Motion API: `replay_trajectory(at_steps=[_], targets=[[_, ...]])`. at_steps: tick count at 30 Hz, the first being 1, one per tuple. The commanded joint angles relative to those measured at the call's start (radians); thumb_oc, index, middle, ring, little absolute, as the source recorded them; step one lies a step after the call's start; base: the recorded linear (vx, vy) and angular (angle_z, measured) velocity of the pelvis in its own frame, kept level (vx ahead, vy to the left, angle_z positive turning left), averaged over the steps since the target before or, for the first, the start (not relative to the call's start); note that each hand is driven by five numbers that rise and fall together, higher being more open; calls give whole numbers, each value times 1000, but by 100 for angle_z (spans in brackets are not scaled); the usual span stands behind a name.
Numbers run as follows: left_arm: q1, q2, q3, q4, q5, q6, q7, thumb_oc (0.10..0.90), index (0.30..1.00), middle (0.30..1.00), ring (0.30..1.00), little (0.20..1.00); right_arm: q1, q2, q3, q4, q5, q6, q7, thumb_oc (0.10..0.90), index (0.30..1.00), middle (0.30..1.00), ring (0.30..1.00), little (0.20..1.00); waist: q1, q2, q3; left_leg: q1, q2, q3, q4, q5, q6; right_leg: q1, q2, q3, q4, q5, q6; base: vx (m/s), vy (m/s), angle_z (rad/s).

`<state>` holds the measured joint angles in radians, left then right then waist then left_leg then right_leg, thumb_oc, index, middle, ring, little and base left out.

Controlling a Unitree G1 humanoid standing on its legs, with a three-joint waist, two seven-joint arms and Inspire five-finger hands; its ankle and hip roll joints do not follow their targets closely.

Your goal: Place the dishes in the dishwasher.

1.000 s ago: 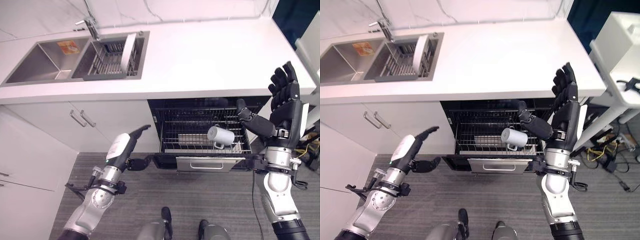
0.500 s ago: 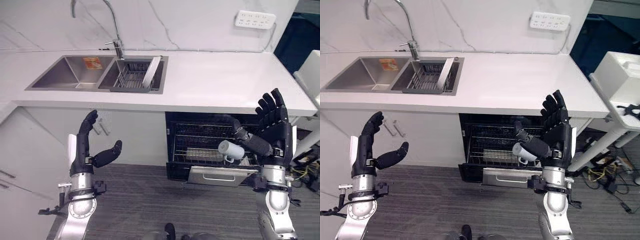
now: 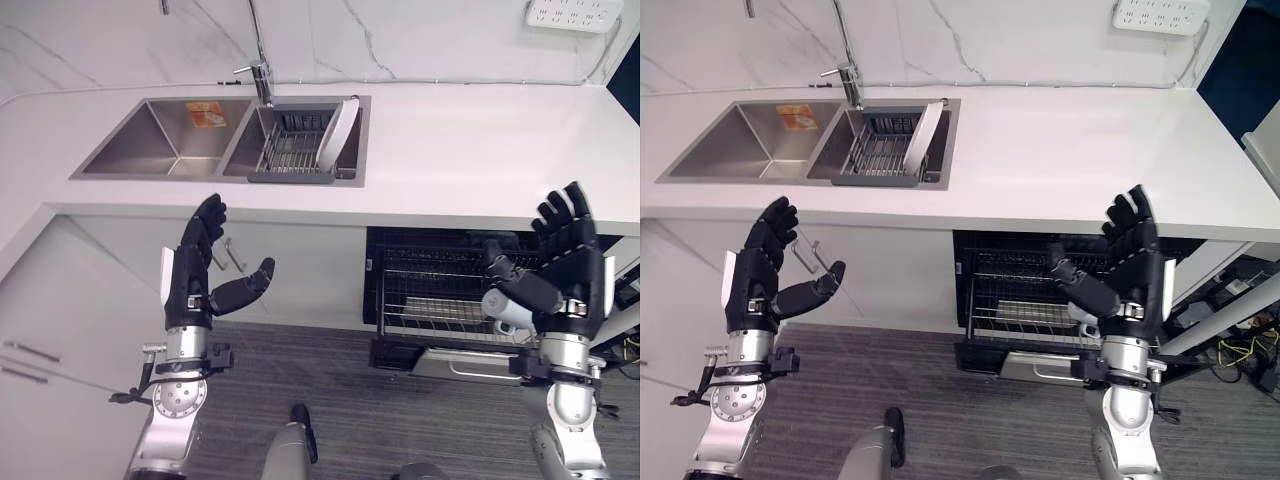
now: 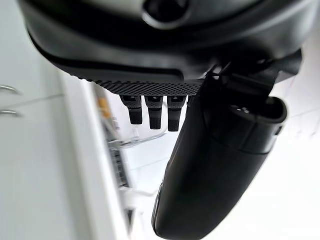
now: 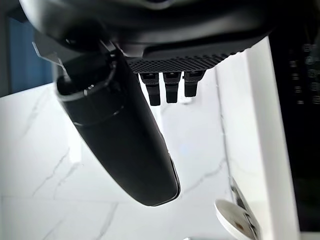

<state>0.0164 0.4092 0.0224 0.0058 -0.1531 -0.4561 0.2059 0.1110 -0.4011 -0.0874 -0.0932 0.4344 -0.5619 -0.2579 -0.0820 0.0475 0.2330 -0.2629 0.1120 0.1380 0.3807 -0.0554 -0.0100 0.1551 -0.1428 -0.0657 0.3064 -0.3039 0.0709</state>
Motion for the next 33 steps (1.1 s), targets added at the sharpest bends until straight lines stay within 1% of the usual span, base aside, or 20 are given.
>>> replay_trajectory(at_steps=[1,2,3,4,5,6,7,9,10,11,12,14,15,19,22,23,25,31,32,33], targets=[[-39,42,39,-90,-12,-79,-17,800,900,900,900,900,-60,-17,-25,-75,-30,-90,8,800,900,900,900,900,11,-6,-95,94,-40,-56,-81,-53,-19,-92,108,-45,-6,101,9,189,345,33],[-41,45,37,-92,-13,-72,-22,800,900,900,900,900,-60,-15,-29,-77,-26,-83,9,800,900,900,900,900,11,-5,-98,101,-49,-56,-81,-61,-12,-91,107,-47,-6,112,12,186,340,43],[-44,50,31,-91,-16,-63,-32,800,900,900,900,900,-61,-9,-36,-79,-13,-72,11,800,900,900,900,900,12,-2,-106,113,-64,-56,-81,-77,7,-87,104,-54,-6,142,23,167,335,45],[-42,57,26,-87,-14,-66,-41,800,900,900,900,900,-63,1,-37,-78,-16,-75,9,800,900,900,900,900,11,2,-107,126,-74,-49,-81,-93,26,-96,104,-67,22,177,37,149,339,23],[-39,62,23,-89,-8,-67,-38,800,900,900,900,900,-64,9,-35,-82,-20,-73,11,800,900,900,900,900,13,3,-106,133,-80,-42,-81,-101,36,-116,102,-75,60,189,44,93,320,7],[-32,68,26,-95,5,-59,-23,800,900,900,900,900,-68,25,-26,-90,-18,-59,34,800,900,900,900,900,22,6,-103,145,-81,-16,-81,-114,48,-148,91,-128,122,205,59,44,232,-7],[-27,76,27,-104,8,-50,-14,800,900,900,900,900,-74,30,-17,-97,-18,-44,48,800,900,900,900,900,30,4,-103,146,-84,0,-81,-122,52,-163,100,-142,124,202,59,38,182,-29],[-25,83,25,-109,11,-46,-7,800,900,900,900,900,-82,28,1,-96,-35,-44,36,800,900,900,900,900,33,-3,-101,150,-95,8,-81,-125,52,-178,140,-146,87,211,44,47,72,-50],[-10,83,35,-122,16,-43,-7,800,900,900,900,900,-87,23,3,-88,-18,-58,43,800,900,900,900,900,42,-9,-98,155,-106,5,-81,-126,44,-179,161,-175,21,212,29,44,23,-23],[0,82,41,-128,19,-45,-10,800,900,900,900,900,-91,17,2,-88,-4,-63,48,800,900,900,900,900,47,-10,-95,156,-110,2,-81,-126,41,-176,164,-189,-4,209,22,30,-11,-11],[13,79,46,-136,25,-48,-15,800,900,900,900,900,-101,5,4,-85,5,-67,54,800,900,900,900,900,59,-15,-89,159,-120,2,-81,-125,40,-183,151,-209,-6,186,12,12,-37,-38],[22,74,44,-137,35,-49,-20,800,900,900,900,900,-110,-5,12,-75,0,-72,39,800,900,900,900,900,65,-23,-92,160,-132,-4,-81,-123,39,-193,139,-198,-6,152,1,26,-83,-41],[37,68,47,-141,33,-54,-27,800,900,900,900,900,-109,-5,17,-66,9,-76,35,800,900,900,900,900,71,-30,-97,162,-138,-2,-81,-120,35,-202,124,-201,-6,145,1,58,-109,-7],[69,65,57,-153,40,-53,-26,800,900,900,900,900,-99,0,24,-67,-2,-76,31,800,900,900,900,900,68,-36,-108,166,-141,16,-81,-122,29,-226,103,-178,-6,149,9,49,-76,-25],[61,71,48,-136,42,-50,-12,800,900,900,900,900,-88,4,27,-67,-11,-75,25,800,900,900,900,900,45,-36,-119,168,-137,34,-81,-133,29,-247,113,-139,-6,152,12,32,-94,-44],[60,72,47,-135,42,-50,-11,800,900,900,900,900,-86,4,26,-68,-9,-74,26,800,900,900,900,900,43,-36,-119,168,-136,36,-81,-133,28,-248,114,-137,-6,152,12,18,-147,-39],[60,75,37,-137,55,-36,-22,800,900,900,900,900,-66,13,20,-75,-8,-78,32,800,900,900,900,900,25,-37,-121,177,-129,47,-81,-139,26,-251,124,-120,-6,152,13,9,-167,-25],[51,83,25,-129,72,-46,-5,800,900,900,900,900,-62,8,30,-74,13,-82,61,800,900,900,900,900,8,-43,-116,207,-125,56,-81,-136,13,-249,134,-94,-6,147,0,-21,-134,-8],[49,84,22,-131,74,-49,5,800,900,900,900,900,-64,2,34,-77,15,-81,73,800,900,900,900,900,8,-53,-108,228,-133,57,-81,-107,8,-243,131,-76,-6,146,-11,-10,-147,-16],[48,84,21,-130,76,-55,7,800,900,900,900,900,-64,-3,34,-76,19,-84,77,800,900,900,900,900,13,-64,-98,235,-138,57,-81,-62,0,-234,127,-66,-6,144,-19,-11,-200,-17]])
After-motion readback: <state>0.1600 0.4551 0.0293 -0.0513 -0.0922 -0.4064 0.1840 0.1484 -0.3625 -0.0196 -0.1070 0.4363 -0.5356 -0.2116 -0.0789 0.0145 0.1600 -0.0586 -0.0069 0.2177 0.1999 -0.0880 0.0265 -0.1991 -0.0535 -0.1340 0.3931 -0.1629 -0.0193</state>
